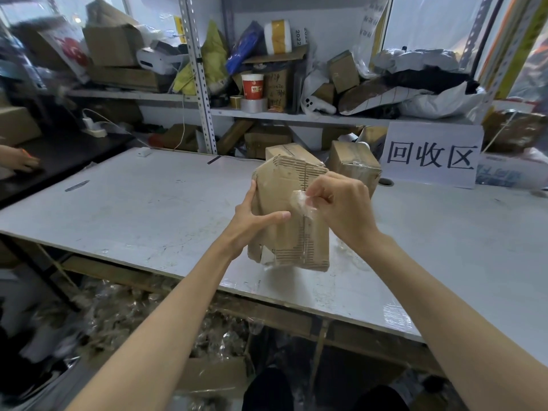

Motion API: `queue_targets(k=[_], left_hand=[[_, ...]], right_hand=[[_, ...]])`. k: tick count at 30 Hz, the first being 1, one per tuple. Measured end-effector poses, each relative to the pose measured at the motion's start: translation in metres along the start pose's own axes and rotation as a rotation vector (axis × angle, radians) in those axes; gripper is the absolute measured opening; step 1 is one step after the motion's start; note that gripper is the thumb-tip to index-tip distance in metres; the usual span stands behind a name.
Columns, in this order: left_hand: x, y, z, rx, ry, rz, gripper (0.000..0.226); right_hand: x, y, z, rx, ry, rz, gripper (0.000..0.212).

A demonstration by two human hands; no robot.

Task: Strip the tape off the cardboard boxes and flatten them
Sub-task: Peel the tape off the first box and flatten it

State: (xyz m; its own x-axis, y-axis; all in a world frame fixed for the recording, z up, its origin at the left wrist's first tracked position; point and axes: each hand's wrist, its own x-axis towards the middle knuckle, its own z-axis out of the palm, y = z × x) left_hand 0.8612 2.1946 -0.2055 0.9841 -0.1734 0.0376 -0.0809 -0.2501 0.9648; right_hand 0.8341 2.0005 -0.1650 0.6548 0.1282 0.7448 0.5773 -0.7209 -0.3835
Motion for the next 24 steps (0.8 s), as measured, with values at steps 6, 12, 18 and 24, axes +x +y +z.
queue_targets(k=[6, 12, 18, 24], left_hand=[[-0.0037, -0.0051, -0.0003, 0.024, -0.012, -0.003, 0.134], [-0.0039, -0.0102, -0.0003, -0.018, 0.095, -0.007, 0.129], [-0.0019, -0.0077, 0.0025, 0.006, 0.019, -0.007, 0.129], [-0.0059, -0.0067, 0.0008, 0.019, -0.026, -0.014, 0.129]], right_hand=[[-0.007, 0.0001, 0.0053, -0.017, -0.158, -0.008, 0.024], [0.0, -0.0021, 0.0008, 0.061, -0.371, 0.004, 0.011], [-0.0002, -0.0005, 0.0011, 0.008, -0.301, 0.161, 0.006], [-0.006, 0.001, 0.0054, -0.032, -0.04, 0.0, 0.009]])
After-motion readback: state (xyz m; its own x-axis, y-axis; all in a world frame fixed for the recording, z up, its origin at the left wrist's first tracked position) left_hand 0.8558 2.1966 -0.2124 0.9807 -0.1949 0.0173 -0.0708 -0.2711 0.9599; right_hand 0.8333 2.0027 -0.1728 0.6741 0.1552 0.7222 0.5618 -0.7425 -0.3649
